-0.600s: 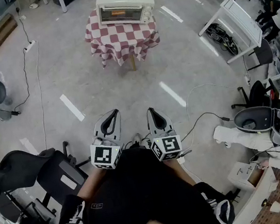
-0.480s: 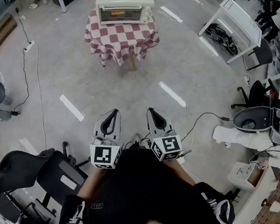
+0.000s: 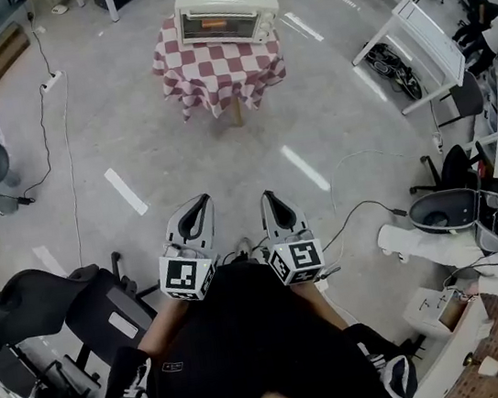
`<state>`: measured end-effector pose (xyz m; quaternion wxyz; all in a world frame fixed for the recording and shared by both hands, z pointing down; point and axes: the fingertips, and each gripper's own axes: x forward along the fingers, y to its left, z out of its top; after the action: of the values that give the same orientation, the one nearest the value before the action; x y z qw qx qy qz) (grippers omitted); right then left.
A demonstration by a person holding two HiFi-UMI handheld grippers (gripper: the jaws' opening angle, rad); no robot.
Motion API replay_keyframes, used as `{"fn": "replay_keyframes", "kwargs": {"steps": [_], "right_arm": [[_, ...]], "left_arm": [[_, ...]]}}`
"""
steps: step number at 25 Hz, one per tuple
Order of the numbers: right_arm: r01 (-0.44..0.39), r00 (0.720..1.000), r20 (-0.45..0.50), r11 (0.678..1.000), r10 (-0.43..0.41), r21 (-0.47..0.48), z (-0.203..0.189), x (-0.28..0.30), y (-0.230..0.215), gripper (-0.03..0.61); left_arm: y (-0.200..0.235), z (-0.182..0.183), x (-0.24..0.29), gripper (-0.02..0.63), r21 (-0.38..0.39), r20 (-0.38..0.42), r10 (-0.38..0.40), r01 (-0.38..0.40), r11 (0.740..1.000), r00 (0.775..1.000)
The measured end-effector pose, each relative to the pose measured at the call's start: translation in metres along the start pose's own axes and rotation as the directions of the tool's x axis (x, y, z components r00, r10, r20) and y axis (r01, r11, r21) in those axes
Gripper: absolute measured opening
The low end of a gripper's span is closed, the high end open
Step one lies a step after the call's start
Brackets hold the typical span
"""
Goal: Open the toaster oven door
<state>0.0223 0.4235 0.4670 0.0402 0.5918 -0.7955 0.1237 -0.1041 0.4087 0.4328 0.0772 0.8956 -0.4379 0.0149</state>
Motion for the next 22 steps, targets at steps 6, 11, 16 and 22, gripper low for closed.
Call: {"fn": "replay_keyframes", "kwargs": {"steps": [6,11,16,22], "right_arm": [[0.014,1.0,-0.013,1.0,-0.014,-0.014,-0.002,0.016,0.018,0.028],[0.022,1.0,-0.007,1.0,-0.022,-0.001,0.002,0.03,0.039,0.028],[0.04,0.999,-0.005,0.999,-0.04,0.005,0.003,0.054,0.036,0.028],[0.012,1.0,-0.02,1.0,-0.012,0.007,0.005,0.107,0.011,0.028]], "left_arm": [[0.024,-0.001,-0.009,0.012,-0.018,0.002,-0.005,0.005,1.0,1.0],[0.051,-0.007,-0.016,0.011,-0.028,0.003,-0.011,0.011,1.0,1.0],[0.072,-0.024,-0.009,0.012,-0.045,-0.032,-0.01,0.009,0.999,0.999],[0.104,-0.035,0.029,0.012,-0.051,-0.073,0.042,-0.046,0.998,0.996]]}}
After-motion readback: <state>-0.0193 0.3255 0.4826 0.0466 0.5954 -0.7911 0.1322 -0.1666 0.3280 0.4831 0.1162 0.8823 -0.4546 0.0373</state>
